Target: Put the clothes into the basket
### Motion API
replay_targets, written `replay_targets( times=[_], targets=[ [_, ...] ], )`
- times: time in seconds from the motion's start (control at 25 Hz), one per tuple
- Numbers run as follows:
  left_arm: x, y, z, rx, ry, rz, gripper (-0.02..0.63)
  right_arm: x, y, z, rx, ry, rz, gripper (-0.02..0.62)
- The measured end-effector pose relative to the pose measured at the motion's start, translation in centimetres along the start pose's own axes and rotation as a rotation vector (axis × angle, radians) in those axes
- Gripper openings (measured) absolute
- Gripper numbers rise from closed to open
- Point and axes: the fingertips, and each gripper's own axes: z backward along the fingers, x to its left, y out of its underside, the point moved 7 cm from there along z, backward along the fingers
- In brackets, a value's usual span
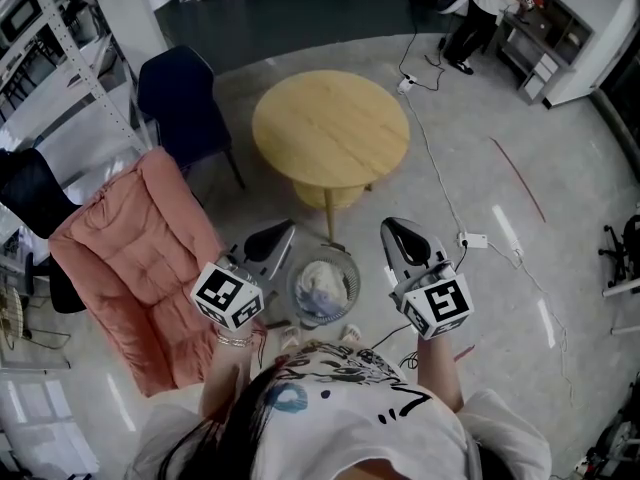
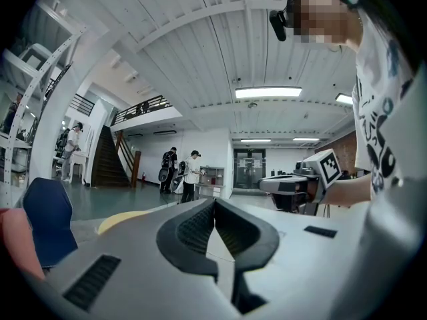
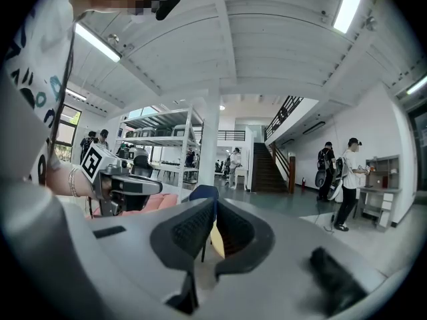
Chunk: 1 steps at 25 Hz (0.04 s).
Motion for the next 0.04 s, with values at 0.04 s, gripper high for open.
replay_targets(
  times=[0.04],
  targets=[
    [0.07, -0.02, -0.01, 0.000, 0.001, 0.000, 0.012, 0.01, -0.12, -0.07, 0.000, 0.000, 0.000, 0.035]
  ],
)
